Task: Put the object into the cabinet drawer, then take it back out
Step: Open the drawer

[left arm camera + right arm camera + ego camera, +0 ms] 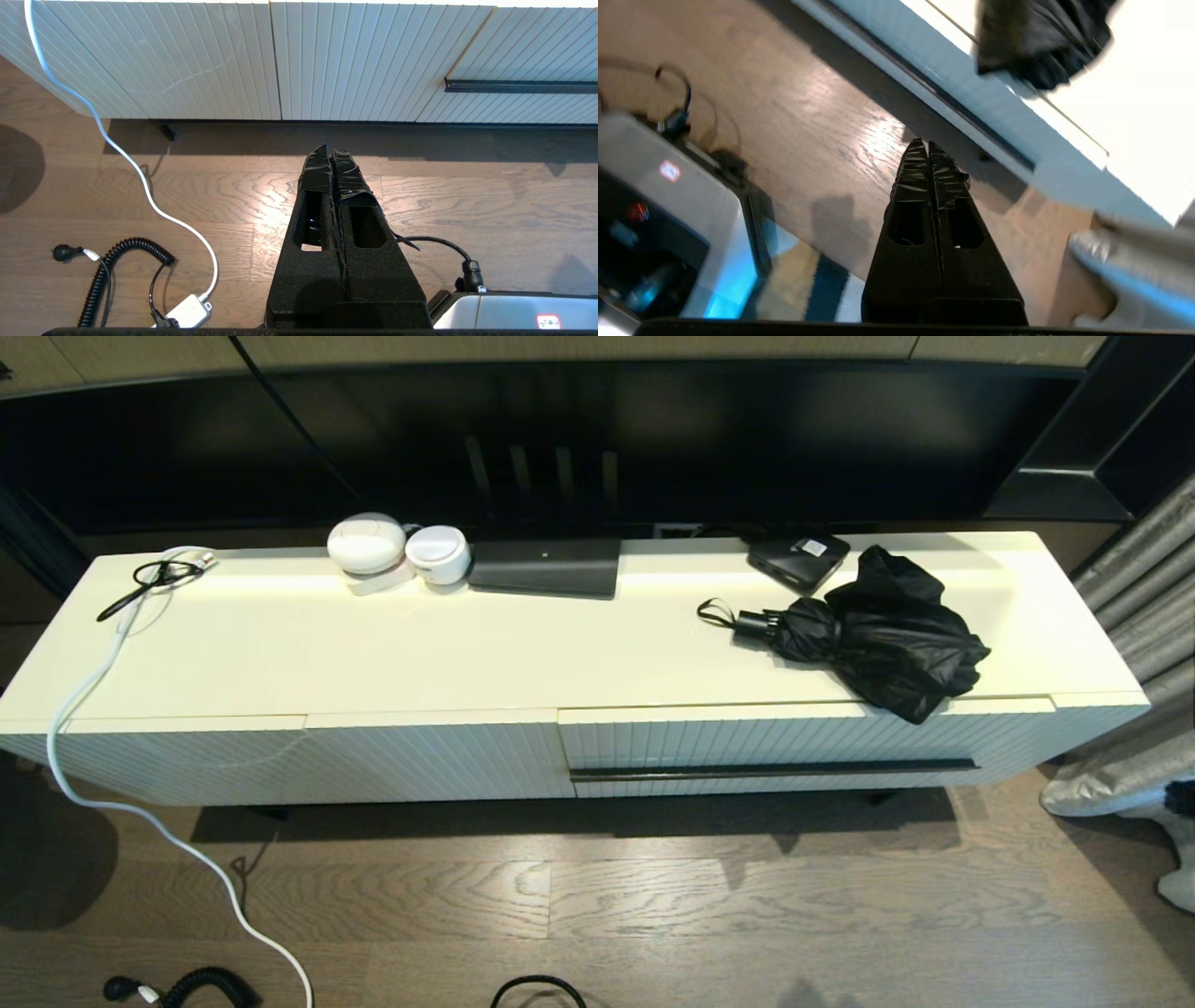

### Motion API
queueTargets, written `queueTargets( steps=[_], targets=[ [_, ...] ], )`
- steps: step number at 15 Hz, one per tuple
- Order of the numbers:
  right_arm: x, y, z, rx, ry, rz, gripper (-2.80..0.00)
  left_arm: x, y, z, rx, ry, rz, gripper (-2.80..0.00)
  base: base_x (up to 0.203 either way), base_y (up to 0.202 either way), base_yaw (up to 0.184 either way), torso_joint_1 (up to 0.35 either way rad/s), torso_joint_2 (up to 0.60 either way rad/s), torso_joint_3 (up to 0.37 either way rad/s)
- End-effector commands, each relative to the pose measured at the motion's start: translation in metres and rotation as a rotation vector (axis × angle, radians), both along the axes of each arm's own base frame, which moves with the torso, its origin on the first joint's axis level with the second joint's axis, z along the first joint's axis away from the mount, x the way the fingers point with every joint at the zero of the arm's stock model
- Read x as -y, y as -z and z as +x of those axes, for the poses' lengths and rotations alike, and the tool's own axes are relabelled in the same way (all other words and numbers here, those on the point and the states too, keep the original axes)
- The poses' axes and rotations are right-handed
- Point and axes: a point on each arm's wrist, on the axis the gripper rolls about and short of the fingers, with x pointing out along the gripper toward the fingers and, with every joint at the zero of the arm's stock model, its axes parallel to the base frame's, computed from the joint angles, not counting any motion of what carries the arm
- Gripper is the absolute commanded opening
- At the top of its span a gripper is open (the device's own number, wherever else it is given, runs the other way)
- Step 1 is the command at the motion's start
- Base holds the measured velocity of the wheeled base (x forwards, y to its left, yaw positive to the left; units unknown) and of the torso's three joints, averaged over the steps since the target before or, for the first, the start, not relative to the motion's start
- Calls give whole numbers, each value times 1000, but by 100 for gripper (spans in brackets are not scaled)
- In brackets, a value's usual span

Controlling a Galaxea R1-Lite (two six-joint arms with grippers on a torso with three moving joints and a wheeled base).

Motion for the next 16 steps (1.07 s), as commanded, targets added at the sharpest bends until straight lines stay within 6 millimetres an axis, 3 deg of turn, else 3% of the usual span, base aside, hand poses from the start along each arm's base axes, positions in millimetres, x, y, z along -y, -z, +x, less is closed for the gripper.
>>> queueTargets(
  steps=[1, 6, 9, 12, 16],
  targets=[
    [-16, 7, 47, -115, -81, -76, -280, 0, 0, 0, 0, -1, -1, -280, 0, 0, 0, 0, 0, 0],
    [-46, 38, 109, -260, -237, -261, -280, 0, 0, 0, -1, -1, -1, -280, 0, 0, 0, 0, 0, 0],
    [-60, 79, 162, -338, -336, -417, -280, 0, 0, 0, -1, -1, -1, -280, 0, 0, 0, 0, 0, 0],
    [-66, 118, 204, -315, -436, -622, -280, 0, 0, 0, -1, -1, -1, -280, 0, 0, 0, 0, 0, 0],
    [-75, 151, 242, -229, -487, -742, -280, 0, 0, 0, 0, -1, -1, -280, 0, 0, 0, 0, 0, 0]
  ],
)
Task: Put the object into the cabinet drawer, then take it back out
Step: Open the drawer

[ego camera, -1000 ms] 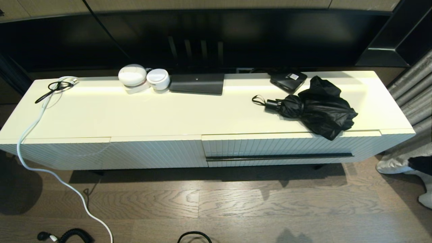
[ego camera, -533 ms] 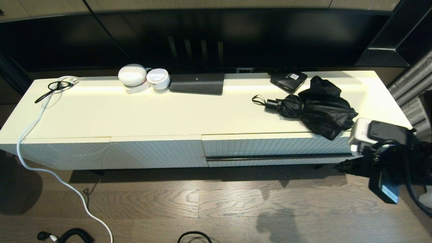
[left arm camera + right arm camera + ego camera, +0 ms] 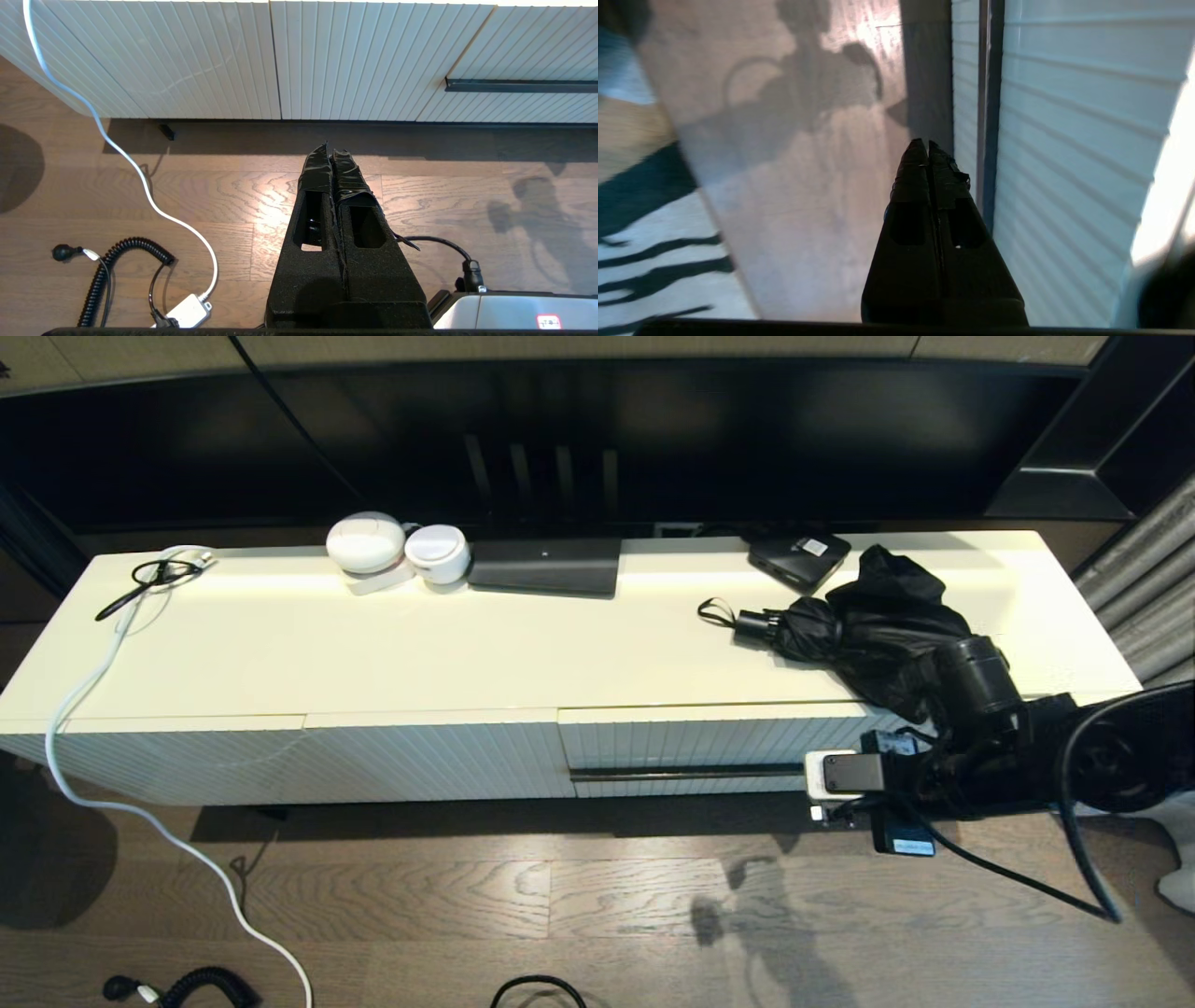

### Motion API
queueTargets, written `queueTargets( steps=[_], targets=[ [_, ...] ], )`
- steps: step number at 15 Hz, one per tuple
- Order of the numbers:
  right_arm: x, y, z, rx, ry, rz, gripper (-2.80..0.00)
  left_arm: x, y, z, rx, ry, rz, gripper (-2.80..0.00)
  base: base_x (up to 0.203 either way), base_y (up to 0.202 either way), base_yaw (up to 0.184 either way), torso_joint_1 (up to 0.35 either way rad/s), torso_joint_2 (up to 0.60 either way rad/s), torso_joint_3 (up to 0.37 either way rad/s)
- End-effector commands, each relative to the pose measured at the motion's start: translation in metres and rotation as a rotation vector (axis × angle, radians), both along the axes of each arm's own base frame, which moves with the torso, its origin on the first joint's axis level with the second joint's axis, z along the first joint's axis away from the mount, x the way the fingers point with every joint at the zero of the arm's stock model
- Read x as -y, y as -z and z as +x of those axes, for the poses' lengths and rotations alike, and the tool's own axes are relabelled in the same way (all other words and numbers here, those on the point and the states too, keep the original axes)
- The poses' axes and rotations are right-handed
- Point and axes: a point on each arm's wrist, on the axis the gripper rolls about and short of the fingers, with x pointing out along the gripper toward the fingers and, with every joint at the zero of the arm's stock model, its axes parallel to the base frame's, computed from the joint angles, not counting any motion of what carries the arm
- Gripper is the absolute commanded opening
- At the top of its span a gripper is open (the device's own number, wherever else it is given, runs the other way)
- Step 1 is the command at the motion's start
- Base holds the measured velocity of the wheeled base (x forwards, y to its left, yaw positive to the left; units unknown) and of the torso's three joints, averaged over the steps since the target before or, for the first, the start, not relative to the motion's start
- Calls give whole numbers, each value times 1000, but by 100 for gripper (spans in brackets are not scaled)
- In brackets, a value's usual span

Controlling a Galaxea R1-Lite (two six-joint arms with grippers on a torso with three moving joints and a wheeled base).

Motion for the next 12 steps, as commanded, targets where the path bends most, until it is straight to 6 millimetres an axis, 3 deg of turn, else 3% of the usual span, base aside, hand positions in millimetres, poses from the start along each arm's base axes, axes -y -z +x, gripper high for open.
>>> queueTargets(
  steps=[1, 5, 12],
  targets=[
    [-5, 28, 18, -20, -15, -21, -280, 0, 0, 0, 0, -1, -1, -280, 0, 0, 0, 0, 0, 0],
    [-12, 54, 44, 105, -46, -21, -280, 0, 0, 0, -1, -1, -1, -280, 0, 0, 0, 0, 0, 0],
    [-16, 78, 57, 273, -110, -61, -280, 0, 0, 0, -1, -1, 1, -280, 0, 0, 0, 0, 0, 0]
  ],
)
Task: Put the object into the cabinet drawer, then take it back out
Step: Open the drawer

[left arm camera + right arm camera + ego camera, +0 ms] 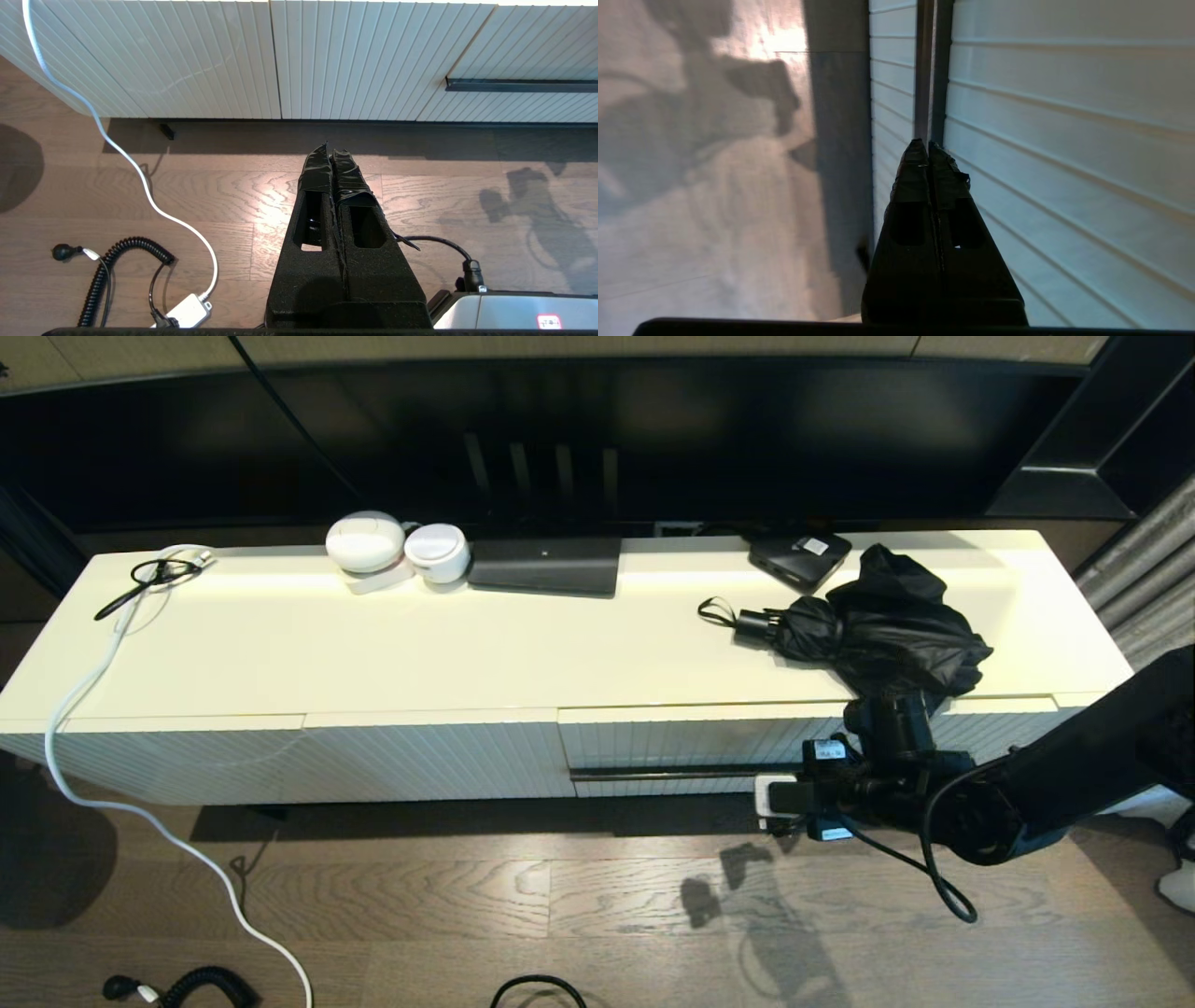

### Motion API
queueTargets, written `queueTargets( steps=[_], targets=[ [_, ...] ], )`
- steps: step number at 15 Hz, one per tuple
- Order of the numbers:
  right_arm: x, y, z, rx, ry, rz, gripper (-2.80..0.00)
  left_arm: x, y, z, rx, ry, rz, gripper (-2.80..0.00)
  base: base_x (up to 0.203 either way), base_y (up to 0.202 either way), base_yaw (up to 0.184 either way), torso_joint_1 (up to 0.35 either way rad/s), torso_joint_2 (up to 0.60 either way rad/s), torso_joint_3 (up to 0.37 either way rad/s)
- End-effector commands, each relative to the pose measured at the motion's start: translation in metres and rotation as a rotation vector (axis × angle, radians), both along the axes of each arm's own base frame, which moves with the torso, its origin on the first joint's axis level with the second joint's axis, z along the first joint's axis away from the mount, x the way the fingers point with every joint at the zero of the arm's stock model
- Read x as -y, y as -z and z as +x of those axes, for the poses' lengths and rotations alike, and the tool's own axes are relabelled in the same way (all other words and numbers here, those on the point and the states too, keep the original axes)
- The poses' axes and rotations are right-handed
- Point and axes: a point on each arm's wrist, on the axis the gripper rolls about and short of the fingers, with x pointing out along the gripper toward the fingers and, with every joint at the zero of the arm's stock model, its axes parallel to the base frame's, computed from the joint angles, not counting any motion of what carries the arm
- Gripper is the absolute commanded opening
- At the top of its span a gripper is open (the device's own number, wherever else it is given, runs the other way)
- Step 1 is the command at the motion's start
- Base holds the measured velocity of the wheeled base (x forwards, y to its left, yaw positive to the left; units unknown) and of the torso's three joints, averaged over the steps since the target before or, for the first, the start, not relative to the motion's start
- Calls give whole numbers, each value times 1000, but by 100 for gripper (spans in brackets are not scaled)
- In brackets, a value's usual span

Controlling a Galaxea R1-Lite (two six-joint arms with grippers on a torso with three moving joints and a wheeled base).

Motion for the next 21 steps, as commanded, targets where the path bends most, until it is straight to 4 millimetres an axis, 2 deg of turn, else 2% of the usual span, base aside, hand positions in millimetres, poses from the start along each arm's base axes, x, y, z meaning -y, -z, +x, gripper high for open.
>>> queueTargets(
  steps=[1, 8, 15, 16, 17, 21],
  targets=[
    [0, 8, -1, 13, -22, -28, -280, 0, 0, 0, -1, -1, -1, -280, 0, 0, 0, 0, 0, 0],
    [1, 13, -2, 25, -9, -70, -280, 0, 0, 0, 0, 0, -1, -280, 0, 0, 0, 0, 0, 0],
    [2, 3, -11, 13, 29, -102, -280, 0, 0, 0, -1, -1, -1, -280, 0, 0, 0, 0, 0, 0],
    [2, 2, -12, 11, 29, -102, -47, 0, 0, 0, 1, -1, -1, -280, 0, 0, 0, 0, 0, 0],
    [2, -1, -13, 9, 27, -102, 0, 0, 0, 0, -1, -1, -1, -280, 0, 0, 0, 0, 0, 0],
    [2, -1, -15, 6, 34, -107, 0, 0, 0, 0, -1, 0, -1, -280, 0, 0, 0, 0, 0, 0]
  ],
)
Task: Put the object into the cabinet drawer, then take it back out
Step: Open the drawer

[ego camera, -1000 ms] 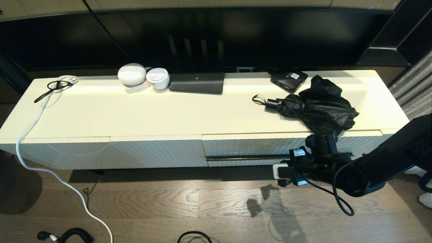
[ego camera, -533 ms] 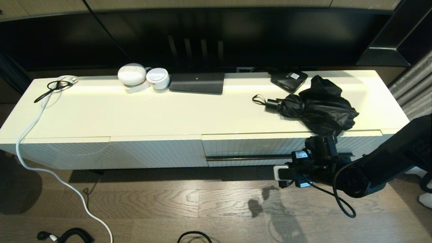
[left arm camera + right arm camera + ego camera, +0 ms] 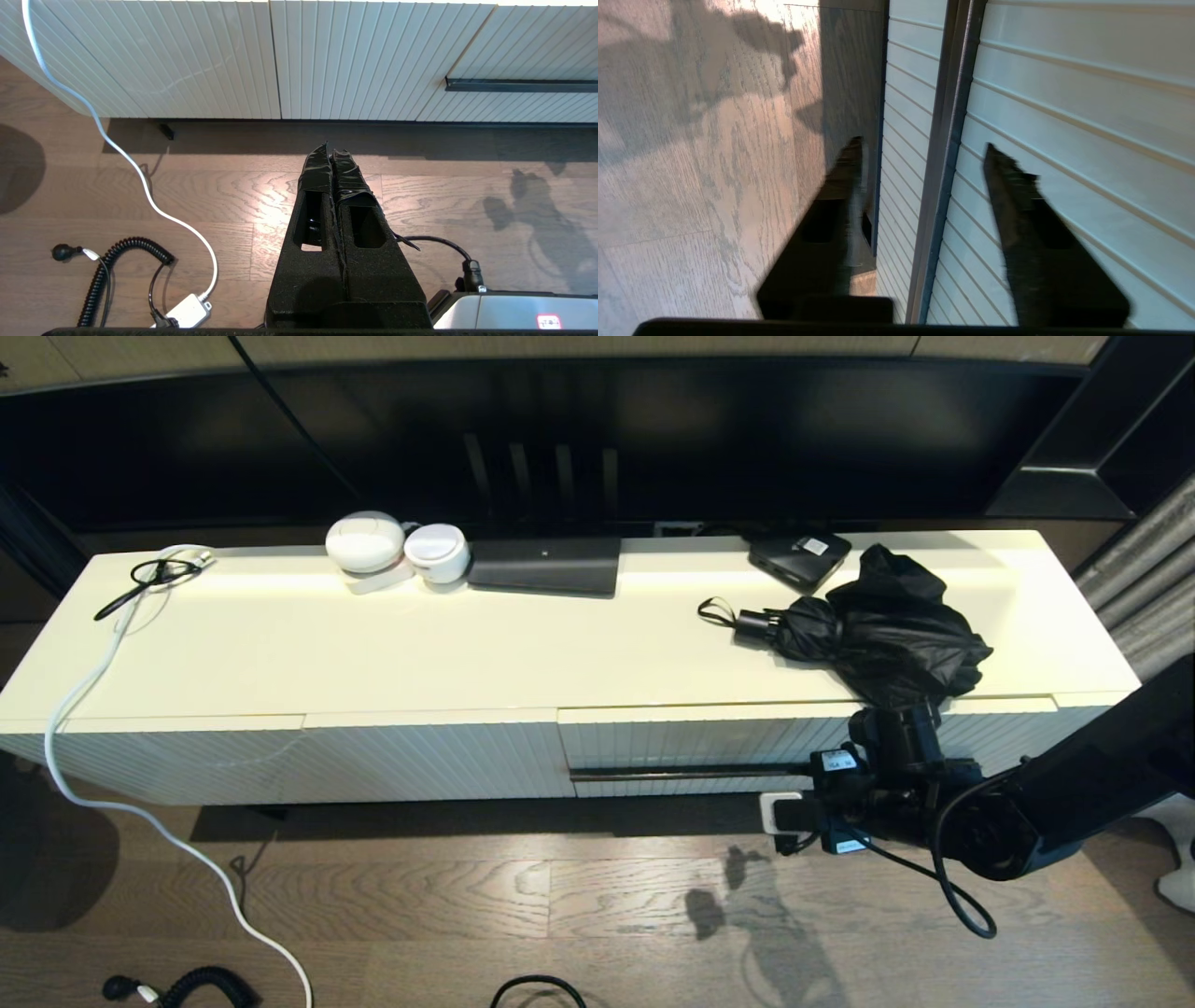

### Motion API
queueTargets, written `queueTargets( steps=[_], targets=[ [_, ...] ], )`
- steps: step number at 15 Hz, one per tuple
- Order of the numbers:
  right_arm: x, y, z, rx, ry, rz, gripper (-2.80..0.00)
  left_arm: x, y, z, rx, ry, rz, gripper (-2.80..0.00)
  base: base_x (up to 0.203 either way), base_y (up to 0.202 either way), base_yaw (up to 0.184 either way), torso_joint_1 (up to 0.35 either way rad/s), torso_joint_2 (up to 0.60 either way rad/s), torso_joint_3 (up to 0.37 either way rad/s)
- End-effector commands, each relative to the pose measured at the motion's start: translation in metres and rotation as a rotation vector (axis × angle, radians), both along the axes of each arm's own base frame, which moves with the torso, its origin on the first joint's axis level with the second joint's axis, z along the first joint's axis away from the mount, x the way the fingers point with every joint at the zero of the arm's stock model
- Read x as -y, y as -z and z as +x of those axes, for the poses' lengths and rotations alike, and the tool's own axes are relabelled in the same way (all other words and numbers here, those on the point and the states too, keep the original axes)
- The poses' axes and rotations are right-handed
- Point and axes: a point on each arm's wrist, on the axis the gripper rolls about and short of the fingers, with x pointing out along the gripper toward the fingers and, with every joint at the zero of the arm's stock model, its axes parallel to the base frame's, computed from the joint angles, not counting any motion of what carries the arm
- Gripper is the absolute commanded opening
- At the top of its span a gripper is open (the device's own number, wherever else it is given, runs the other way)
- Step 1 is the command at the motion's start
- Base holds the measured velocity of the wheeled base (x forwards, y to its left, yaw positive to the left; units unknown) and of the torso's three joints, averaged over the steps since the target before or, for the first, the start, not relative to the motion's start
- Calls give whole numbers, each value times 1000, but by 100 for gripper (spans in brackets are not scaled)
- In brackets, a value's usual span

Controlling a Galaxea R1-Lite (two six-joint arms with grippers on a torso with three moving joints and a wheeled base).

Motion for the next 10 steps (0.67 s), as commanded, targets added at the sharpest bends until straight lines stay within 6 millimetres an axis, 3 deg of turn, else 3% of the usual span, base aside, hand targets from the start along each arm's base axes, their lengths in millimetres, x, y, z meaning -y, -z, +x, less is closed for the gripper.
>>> queueTargets(
  steps=[1, 10],
  targets=[
    [1, -4, -5, -1, -3, -9, 0, 0, 0, 0, -1, 0, -1, -280, 0, 0, 0, 0, 0, 0],
    [0, 10, -5, -144, 14, -23, 0, 0, 0, 0, -1, 1, -1, -280, 0, 0, 0, 0, 0, 0]
  ],
)
